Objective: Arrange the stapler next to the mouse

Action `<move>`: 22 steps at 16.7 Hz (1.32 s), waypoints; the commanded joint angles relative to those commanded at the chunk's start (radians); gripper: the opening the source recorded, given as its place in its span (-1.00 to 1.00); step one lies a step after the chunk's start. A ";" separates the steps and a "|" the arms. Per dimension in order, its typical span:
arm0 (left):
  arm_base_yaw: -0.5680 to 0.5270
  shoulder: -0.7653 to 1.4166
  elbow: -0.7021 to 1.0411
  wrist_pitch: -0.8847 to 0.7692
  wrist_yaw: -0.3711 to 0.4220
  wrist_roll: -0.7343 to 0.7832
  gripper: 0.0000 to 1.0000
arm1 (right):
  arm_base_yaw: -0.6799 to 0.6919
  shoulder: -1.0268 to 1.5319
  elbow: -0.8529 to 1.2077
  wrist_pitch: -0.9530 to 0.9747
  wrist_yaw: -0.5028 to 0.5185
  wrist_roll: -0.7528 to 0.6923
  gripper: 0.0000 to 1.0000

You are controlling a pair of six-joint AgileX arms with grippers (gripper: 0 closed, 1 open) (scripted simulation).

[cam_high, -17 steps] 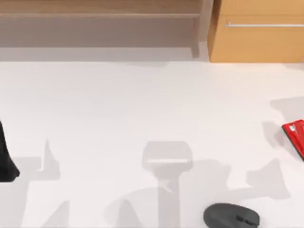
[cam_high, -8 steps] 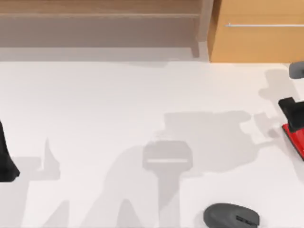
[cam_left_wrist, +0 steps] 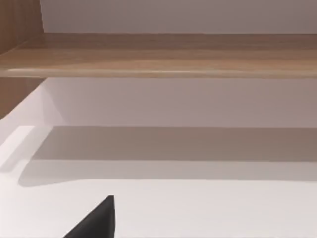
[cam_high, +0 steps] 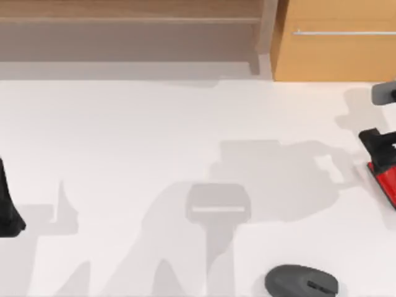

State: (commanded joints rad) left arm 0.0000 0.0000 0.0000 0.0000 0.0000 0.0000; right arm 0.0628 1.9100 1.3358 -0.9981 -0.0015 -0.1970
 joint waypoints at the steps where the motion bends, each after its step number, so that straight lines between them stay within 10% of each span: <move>1: 0.000 0.000 0.000 0.000 0.000 0.000 1.00 | 0.002 0.008 -0.012 0.013 0.000 -0.001 1.00; 11: 0.000 0.000 0.000 0.000 0.000 0.000 1.00 | 0.006 0.077 -0.100 0.178 0.000 0.002 1.00; 22: 0.000 0.000 0.000 0.000 0.000 0.000 1.00 | 0.006 0.077 -0.100 0.178 0.000 0.002 -0.66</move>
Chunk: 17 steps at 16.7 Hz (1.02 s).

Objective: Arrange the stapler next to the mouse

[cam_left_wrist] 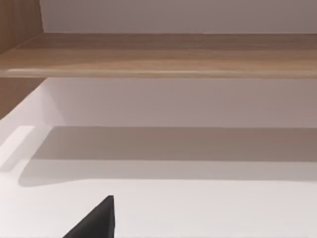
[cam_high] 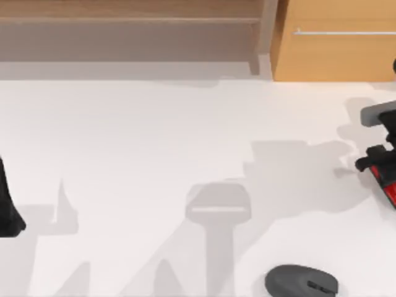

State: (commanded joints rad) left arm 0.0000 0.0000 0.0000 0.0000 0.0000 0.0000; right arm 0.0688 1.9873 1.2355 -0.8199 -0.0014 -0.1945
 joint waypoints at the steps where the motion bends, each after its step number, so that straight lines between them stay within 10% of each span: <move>1: 0.000 0.000 0.000 0.000 0.000 0.000 1.00 | 0.000 0.000 0.000 0.000 0.000 0.000 -0.81; 17: 0.000 0.000 0.000 0.000 0.000 0.000 1.00 | -0.003 -0.046 0.055 -0.104 0.001 -0.001 -1.00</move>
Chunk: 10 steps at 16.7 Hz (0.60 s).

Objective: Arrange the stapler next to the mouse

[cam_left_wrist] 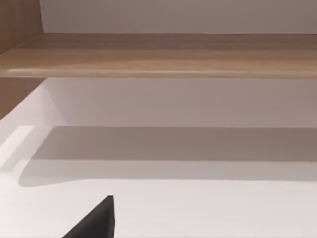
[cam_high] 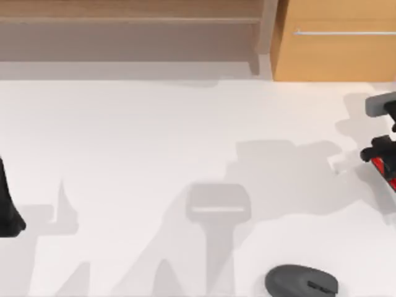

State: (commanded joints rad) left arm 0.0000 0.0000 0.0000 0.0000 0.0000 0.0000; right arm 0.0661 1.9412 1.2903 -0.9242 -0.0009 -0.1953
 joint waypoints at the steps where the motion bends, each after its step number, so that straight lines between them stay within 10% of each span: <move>1: 0.000 0.000 0.000 0.000 0.000 0.000 1.00 | 0.000 -0.006 0.005 -0.006 0.000 0.000 -1.00; 10: 0.000 0.000 0.000 0.000 0.000 0.000 1.00 | 0.139 -0.036 0.048 0.082 -0.005 0.128 -1.00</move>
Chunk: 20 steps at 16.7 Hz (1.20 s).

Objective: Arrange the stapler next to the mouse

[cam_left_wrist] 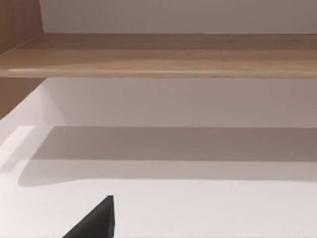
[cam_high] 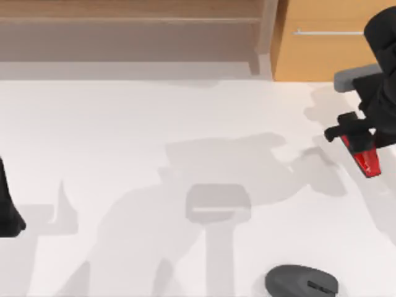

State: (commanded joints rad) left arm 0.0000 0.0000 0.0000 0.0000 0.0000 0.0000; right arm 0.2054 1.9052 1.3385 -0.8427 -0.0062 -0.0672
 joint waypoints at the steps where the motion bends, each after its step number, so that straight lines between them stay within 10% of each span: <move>1: 0.000 0.000 0.000 0.000 0.000 0.000 1.00 | 0.042 0.001 0.004 0.013 -0.002 0.055 -1.00; 10: 0.000 0.000 0.000 0.000 0.000 0.000 1.00 | 0.304 0.012 -0.020 -0.015 0.003 0.564 -1.00; 20: 0.000 0.000 0.000 0.000 0.000 0.000 1.00 | 0.313 0.002 -0.011 -0.024 0.008 0.617 -1.00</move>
State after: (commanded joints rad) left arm 0.0000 0.0000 0.0000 0.0000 0.0000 0.0000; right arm 0.5183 1.9076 1.3271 -0.8668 0.0013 0.5497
